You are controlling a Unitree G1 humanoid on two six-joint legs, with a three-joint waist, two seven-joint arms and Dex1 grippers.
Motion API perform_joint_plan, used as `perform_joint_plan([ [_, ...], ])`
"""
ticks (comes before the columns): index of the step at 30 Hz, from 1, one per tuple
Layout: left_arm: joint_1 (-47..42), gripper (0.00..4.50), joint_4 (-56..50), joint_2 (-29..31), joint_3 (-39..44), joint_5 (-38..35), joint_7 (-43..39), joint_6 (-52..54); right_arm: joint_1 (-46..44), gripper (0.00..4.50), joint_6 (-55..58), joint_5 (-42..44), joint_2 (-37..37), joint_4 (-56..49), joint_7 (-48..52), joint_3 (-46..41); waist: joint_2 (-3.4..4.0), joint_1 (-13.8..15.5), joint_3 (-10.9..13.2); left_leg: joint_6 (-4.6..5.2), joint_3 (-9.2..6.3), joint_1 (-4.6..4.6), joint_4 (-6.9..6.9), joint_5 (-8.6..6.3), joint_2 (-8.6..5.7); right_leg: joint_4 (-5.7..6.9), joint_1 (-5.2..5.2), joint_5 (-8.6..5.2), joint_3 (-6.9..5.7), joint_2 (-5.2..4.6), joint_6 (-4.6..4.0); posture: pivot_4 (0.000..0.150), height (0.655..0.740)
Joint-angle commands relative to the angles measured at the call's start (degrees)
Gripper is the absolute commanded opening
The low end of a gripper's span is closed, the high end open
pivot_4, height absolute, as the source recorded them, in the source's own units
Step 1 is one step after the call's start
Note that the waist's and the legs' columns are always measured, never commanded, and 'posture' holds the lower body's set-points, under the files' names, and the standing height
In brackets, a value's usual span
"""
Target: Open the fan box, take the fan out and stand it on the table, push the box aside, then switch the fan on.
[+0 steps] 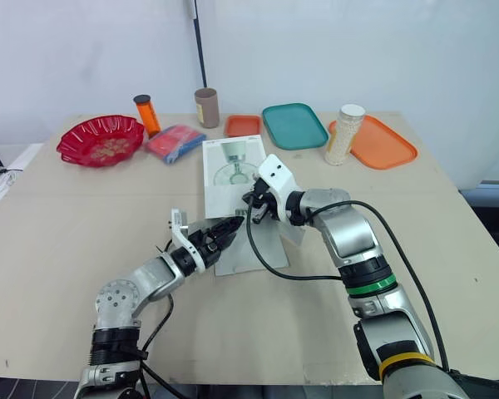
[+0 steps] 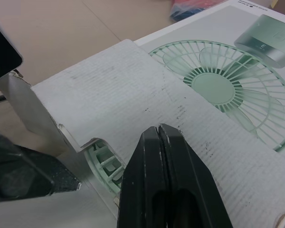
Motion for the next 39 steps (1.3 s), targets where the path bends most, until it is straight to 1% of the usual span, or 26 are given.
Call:
perform_joint_plan([
  [1, 4.7, 3.93, 2.1, 0.2, -0.1, -0.2, 2.8, 2.8, -0.8, 0.00, -0.1, 0.2, -0.4, -1.1, 0.7, -0.1, -0.01, 0.0, 0.0, 0.00, 0.00, 0.00, -0.01, 0.00, 0.01, 0.00, -0.01, 0.00, 0.00, 0.00, -0.01, 0.150, 0.7400],
  [8, 8.3, 3.93, -2.2, 1.4, -1.2, -2.9, 3.6, 4.4, -1.1, 0.00, 0.2, 0.0, -1.0, -1.1, 1.5, 0.0, -0.02, -0.1, 0.0, -0.04, 0.03, 0.00, -0.04, -0.03, 0.03, -0.01, -0.04, -0.03, 0.02, 0.01, -0.06, 0.150, 0.7400],
  [12, 9.3, 3.93, -2.6, 0.8, -1.4, -4.8, 5.1, 4.0, -1.3, 0.00, 0.2, -0.1, -1.2, -0.9, 1.9, 0.1, -0.03, -0.1, 0.0, -0.02, 0.03, 0.00, -0.04, -0.04, 0.04, -0.01, -0.05, -0.03, 0.04, 0.02, -0.06, 0.150, 0.7400],
  [14, 9.6, 3.93, -3.2, 0.8, -1.8, -5.5, 5.3, 3.8, -1.5, 0.00, 0.1, -0.1, -1.2, -0.7, 2.0, 0.1, -0.13, -0.2, 0.1, -0.02, 0.06, 0.00, -0.04, -0.04, 0.05, -0.02, -0.07, -0.04, 0.06, 0.02, -0.06, 0.150, 0.7400],
  [15, 9.8, 3.93, -3.6, 1.0, -2.2, -5.9, 5.2, 3.9, -1.6, 0.00, 0.0, -0.2, -1.3, -0.5, 2.1, 0.2, -0.34, -0.2, 0.3, -0.02, 0.08, -0.03, -0.07, -0.04, 0.05, -0.02, -0.15, -0.03, 0.09, 0.04, -0.07, 0.150, 0.7400],
  [16, 10.0, 3.93, -4.0, 1.0, -2.6, -6.7, 5.1, 4.1, -1.7, 0.00, 0.1, -0.1, -1.3, -0.4, 2.2, 0.2, -0.37, -0.2, 0.3, -0.06, 0.03, -0.11, -0.08, -0.03, 0.11, -0.02, -0.20, 0.08, 0.06, 0.09, -0.32, 0.150, 0.7400],
  [20, 11.4, 3.93, -3.2, 0.4, -4.2, -7.7, 6.3, 4.8, -1.7, 0.00, 0.5, 0.0, -1.3, -0.7, 2.6, 0.4, -0.41, -0.1, 0.3, -0.27, 0.06, -0.26, -0.08, 0.06, 0.08, -0.02, -0.37, 0.09, 0.08, 0.04, -0.34, 0.150, 0.7400],
  [24, 11.0, 3.93, -3.1, -0.2, -4.6, -7.0, 4.4, 2.7, -1.8, 0.00, 0.8, -0.2, -1.7, -0.9, 2.9, 0.8, -0.45, -0.1, 0.3, -0.32, 0.06, -0.36, -0.08, 0.08, 0.06, -0.02, -0.46, 0.09, 0.08, 0.01, -0.34, 0.150, 0.7400],
  [29, 10.1, 3.93, -5.1, 0.0, -5.1, -8.9, 1.0, 1.1, -1.8, 0.00, 1.0, -0.1, -1.7, -1.0, 2.9, 0.8, -0.54, -0.1, 0.4, -0.32, 0.08, -0.41, -0.07, 0.08, 0.06, -0.02, -0.50, 0.09, 0.07, 0.02, -0.34, 0.150, 0.7400],
  [33, 9.7, 3.93, -6.3, 0.7, -5.3, -10.3, 0.6, 1.1, -2.1, 0.00, 0.6, -0.1, -1.2, -0.5, 2.6, 0.8, -0.67, -0.1, 0.5, -0.32, 0.08, -0.46, -0.07, 0.08, 0.06, -0.02, -0.57, 0.09, 0.08, 0.02, -0.34, 0.150, 0.7400],
  [35, 9.6, 3.93, -7.8, 0.7, -5.1, -12.1, 0.0, 0.9, -2.3, 0.00, 0.4, -0.2, -1.0, -0.2, 2.5, 0.9, -0.70, -0.1, 0.5, -0.33, 0.07, -0.48, -0.07, 0.08, 0.07, -0.02, -0.59, 0.10, 0.07, 0.02, -0.35, 0.150, 0.7400],
  [39, 9.0, 3.93, -7.7, 0.4, -4.5, -12.4, -0.3, -1.6, -2.3, 0.00, 0.0, -0.3, -0.7, 0.1, 2.5, 1.1, -0.78, -0.1, 0.6, -0.34, 0.08, -0.51, -0.06, 0.09, 0.08, -0.02, -0.63, 0.11, 0.08, 0.02, -0.36, 0.150, 0.7400],
])
